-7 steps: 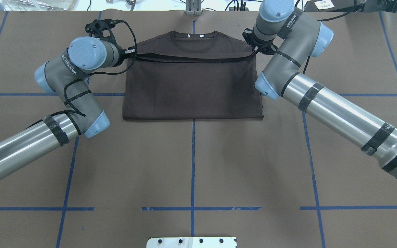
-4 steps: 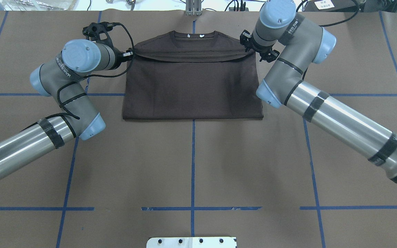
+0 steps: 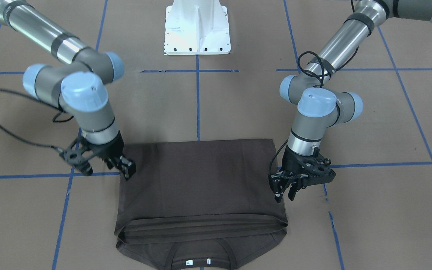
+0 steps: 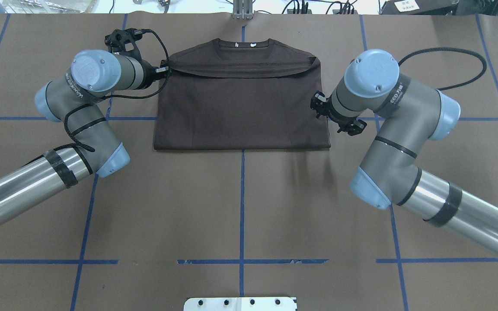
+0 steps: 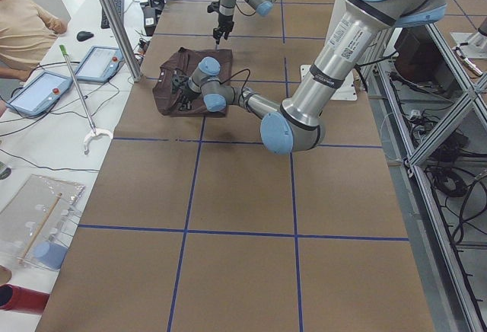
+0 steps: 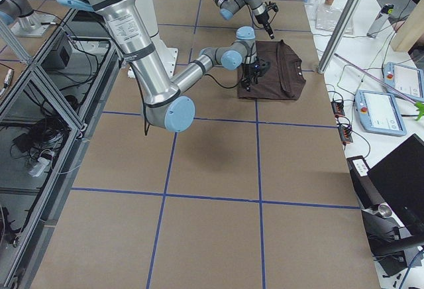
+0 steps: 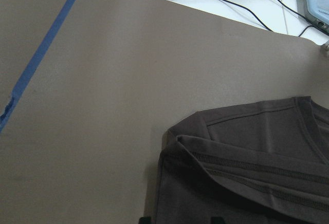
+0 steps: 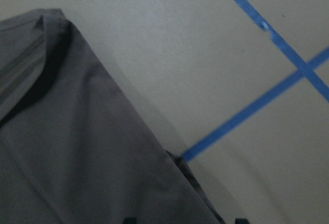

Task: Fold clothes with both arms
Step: 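Move the right gripper to the side edge of the folded shirt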

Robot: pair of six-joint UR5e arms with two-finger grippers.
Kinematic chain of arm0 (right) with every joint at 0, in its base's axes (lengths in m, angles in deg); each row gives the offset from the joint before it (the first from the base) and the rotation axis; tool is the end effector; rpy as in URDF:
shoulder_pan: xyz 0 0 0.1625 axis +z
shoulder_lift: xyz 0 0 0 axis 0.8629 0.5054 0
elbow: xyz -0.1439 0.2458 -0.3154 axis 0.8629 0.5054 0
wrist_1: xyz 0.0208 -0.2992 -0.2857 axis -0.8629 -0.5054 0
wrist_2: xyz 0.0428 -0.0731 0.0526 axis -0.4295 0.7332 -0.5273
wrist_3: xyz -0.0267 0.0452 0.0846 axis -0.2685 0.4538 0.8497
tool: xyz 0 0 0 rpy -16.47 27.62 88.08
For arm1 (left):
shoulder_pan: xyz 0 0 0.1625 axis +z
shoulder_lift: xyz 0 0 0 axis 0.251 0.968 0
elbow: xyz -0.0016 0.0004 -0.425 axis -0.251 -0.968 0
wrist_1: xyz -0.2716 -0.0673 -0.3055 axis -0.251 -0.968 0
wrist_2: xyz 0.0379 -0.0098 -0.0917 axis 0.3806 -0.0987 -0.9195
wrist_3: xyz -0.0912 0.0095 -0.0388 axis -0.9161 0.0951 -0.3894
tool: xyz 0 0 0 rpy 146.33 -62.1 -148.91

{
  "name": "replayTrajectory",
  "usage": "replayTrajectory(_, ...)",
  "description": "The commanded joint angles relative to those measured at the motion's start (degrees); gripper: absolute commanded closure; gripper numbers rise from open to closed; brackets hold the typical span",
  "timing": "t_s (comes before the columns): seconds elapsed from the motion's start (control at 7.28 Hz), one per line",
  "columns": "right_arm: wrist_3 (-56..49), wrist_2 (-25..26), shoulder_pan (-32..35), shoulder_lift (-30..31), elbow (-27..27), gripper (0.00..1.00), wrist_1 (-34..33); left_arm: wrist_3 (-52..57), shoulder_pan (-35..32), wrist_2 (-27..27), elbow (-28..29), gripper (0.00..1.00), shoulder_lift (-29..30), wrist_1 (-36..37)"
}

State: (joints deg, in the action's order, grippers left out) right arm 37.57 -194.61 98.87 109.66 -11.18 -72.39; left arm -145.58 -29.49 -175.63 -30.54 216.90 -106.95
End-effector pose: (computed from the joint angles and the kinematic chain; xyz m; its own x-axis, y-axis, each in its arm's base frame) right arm -0.4444 -0.5021 0.3206 0.4992 0.6098 0.6156 -0.5708 0.7659 -0.2958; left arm 0.4639 -0.6252 0.3518 0.5006 -0.1320 -0.8556 0.5456 0.8154 0.1934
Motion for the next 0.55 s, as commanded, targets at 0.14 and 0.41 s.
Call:
replayTrajectory(0.14,7.69,1.82,-3.72,3.04,1.64,0.27,5.64,0.00,0.08,-0.05,-0.54,0.51,-0.13,-0.13)
replayTrajectory(0.41,8.51,1.91,-3.37,3.04,3.34,0.27,8.49,-0.01,0.08,-0.05,-0.62,0.51,-0.21,-0.13)
